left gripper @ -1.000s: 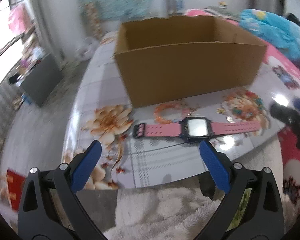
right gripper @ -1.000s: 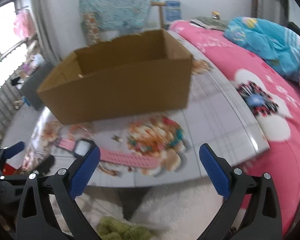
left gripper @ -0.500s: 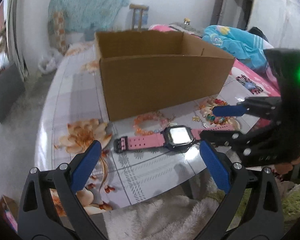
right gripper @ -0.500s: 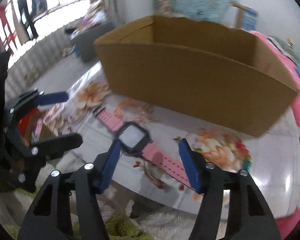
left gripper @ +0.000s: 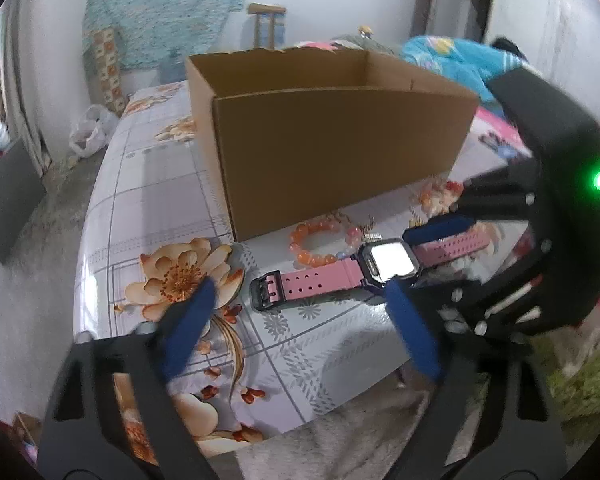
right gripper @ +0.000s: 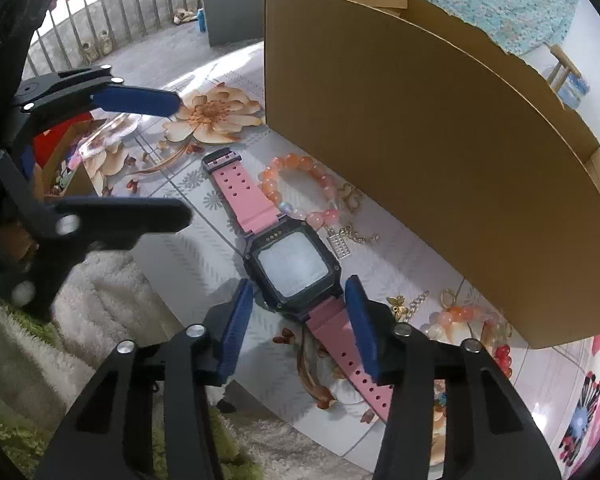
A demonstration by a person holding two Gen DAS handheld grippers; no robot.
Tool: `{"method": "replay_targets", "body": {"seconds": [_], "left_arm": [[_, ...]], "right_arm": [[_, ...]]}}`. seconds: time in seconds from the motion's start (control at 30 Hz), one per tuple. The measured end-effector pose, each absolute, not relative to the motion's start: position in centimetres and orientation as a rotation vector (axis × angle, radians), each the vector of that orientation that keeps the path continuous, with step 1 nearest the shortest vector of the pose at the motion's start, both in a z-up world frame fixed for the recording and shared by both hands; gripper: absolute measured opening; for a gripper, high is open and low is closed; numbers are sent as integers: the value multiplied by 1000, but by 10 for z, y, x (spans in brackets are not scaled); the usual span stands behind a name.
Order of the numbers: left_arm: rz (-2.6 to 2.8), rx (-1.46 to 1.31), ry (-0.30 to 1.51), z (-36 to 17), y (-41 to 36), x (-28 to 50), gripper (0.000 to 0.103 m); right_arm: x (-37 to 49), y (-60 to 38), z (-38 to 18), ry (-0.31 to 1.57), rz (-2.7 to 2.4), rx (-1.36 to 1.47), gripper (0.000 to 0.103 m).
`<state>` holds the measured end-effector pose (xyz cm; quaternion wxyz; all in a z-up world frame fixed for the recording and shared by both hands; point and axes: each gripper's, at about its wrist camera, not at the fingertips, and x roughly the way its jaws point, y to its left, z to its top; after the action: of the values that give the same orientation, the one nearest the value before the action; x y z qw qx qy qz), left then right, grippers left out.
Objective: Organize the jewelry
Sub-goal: 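Move the right gripper to the pink-strapped watch and close on its strap, then lift the watch with the right gripper and carry it over the cardboard box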
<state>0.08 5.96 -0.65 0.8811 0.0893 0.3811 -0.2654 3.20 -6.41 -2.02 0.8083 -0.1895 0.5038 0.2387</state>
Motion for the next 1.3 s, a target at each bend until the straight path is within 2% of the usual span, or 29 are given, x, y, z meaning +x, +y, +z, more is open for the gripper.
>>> {"method": "replay_targets", "body": {"seconds": [0.1, 0.53, 0.73, 0.8, 0.97, 1.3], "left_arm": [[-581, 227, 809, -10, 54, 2, 60], [-712, 505, 723, -17, 3, -25, 57], [-718, 575, 735, -26, -9, -27, 47], [-717, 570, 743, -28, -10, -28, 36], [-716, 539, 776, -30, -10, -25, 23], [-753, 499, 805, -33, -15, -22, 19]], "right_arm": [[37, -64, -21, 1106, 539, -402, 40], [84, -112, -26, 1385, 825, 30, 40], [96, -132, -31, 1434, 892, 197, 40], [95, -138, -30, 1435, 922, 256, 40], [91, -145, -20, 1383, 874, 282, 40], [49, -143, 7, 1194, 668, 42, 41]]}}
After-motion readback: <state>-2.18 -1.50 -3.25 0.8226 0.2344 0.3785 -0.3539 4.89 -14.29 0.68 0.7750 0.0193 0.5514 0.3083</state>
